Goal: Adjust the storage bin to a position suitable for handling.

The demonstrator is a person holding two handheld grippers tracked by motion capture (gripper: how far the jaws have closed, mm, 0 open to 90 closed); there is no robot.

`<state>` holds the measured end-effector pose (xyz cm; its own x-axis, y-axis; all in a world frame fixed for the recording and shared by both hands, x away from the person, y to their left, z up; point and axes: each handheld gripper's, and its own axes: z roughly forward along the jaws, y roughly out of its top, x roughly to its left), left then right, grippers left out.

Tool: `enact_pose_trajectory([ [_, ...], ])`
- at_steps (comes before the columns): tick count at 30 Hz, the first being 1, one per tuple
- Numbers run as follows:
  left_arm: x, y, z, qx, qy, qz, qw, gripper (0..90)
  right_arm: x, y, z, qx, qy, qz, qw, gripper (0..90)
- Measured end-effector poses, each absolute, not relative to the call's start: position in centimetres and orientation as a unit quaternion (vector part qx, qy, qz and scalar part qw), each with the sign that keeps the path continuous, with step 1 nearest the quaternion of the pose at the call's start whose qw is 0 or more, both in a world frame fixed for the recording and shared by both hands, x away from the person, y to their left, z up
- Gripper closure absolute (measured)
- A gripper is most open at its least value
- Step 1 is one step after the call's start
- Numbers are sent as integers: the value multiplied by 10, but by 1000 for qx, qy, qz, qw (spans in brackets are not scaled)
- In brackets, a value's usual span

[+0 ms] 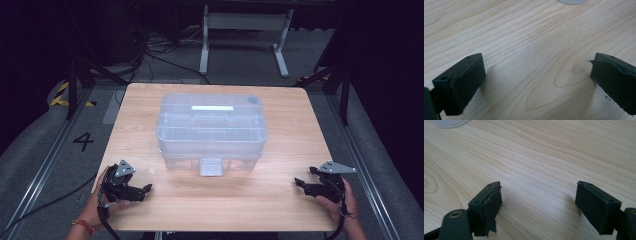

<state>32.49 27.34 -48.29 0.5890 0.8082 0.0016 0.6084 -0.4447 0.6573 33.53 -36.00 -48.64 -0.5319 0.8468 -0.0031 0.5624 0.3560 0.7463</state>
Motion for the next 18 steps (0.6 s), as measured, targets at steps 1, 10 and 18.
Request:
enact_pose_trajectory([
  [1,325,274,-483,835,423,158,314,3,335,-360,-486,441,799,357,199,215],
  [10,325,274,-483,836,421,157,315,3,336,-360,-486,442,799,357,196,213],
  [18,326,275,-483,838,418,152,316,3,337,-360,-486,444,798,358,194,205],
])
